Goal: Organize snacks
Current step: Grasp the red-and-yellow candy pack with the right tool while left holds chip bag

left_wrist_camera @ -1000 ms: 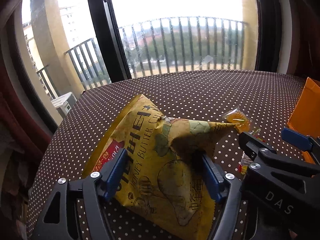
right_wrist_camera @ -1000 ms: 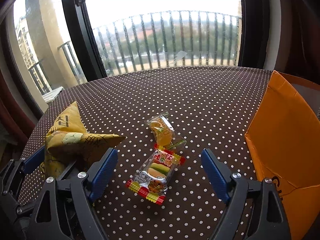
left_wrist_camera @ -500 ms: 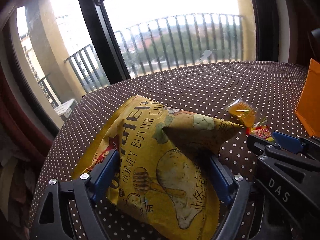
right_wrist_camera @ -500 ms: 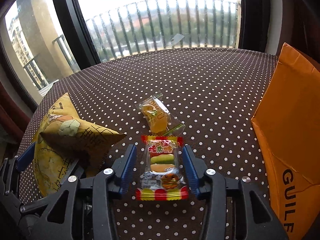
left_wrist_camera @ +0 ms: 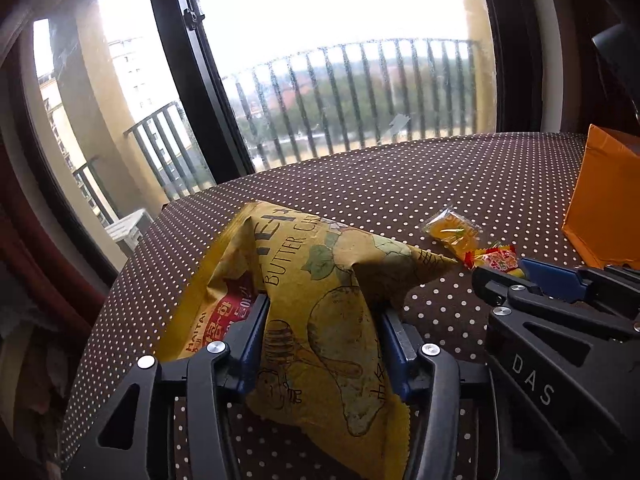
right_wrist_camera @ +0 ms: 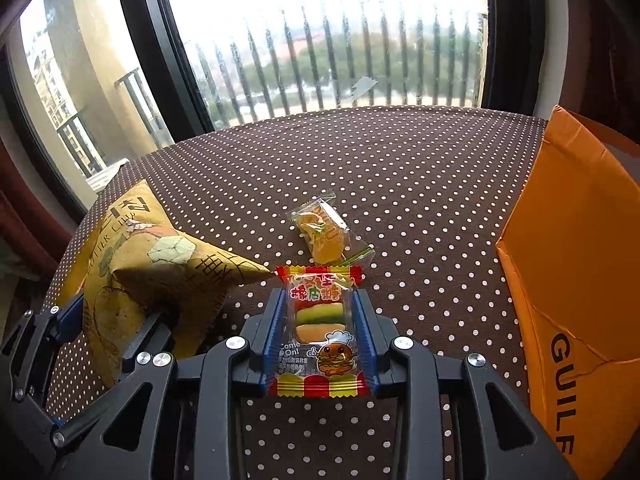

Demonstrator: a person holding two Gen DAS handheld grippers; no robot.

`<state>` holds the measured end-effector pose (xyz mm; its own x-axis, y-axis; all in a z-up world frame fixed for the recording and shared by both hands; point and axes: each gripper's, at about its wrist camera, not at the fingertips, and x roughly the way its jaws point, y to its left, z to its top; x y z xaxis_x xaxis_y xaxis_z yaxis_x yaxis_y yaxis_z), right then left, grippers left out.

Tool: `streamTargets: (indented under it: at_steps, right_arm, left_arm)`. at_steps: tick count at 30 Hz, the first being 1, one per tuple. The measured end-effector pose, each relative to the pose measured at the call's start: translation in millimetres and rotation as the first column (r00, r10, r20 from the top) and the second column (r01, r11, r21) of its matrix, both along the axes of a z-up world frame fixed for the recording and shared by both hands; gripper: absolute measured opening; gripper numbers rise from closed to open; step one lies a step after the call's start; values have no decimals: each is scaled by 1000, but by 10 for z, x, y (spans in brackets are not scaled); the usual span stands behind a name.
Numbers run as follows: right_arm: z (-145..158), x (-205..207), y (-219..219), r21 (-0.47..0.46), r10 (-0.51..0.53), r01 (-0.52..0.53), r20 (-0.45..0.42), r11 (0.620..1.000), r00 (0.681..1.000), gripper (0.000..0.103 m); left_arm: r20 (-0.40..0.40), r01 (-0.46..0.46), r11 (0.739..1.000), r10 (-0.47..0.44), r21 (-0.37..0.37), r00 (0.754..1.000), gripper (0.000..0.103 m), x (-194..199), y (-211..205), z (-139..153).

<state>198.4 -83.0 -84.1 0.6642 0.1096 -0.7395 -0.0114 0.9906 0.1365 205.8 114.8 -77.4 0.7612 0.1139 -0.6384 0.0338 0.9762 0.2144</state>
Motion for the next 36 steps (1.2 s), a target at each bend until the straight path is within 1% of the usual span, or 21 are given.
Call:
streamTargets:
  at_steps: [3,13,19,25,30,36]
  right_arm:
    - [49,-94,-3,-6,4,-4,12,1000,1000,36]
    - [252,-337,12,-23,24,-22,66,999,998,36]
    - [401,-435,10,-39,41,-37,114,999,993,36]
    - [598,-583,-39,-54,66,-57,168,997,984,37]
    - [775,-714,-99,-67,83,-70,215,995,973,36]
    - [947,-879,-208,-69,87,-71,270,995,959,37]
  left_arm:
    - [-2,4,1000,-4,-28,1000,49,-26,-16,30]
    - [8,8,994,-7,-109,1000,49,-243,-72,182]
    - [43,-10,990,16,-143,999,49,-358,-78,315]
    - [88,-24,988,38,-152,995,49,-528,-143,504]
    - [110,-29,983,50,-183,993,49,-654,-213,659]
    - [150,-32,982,61,-185,987,49,-797,-342,821]
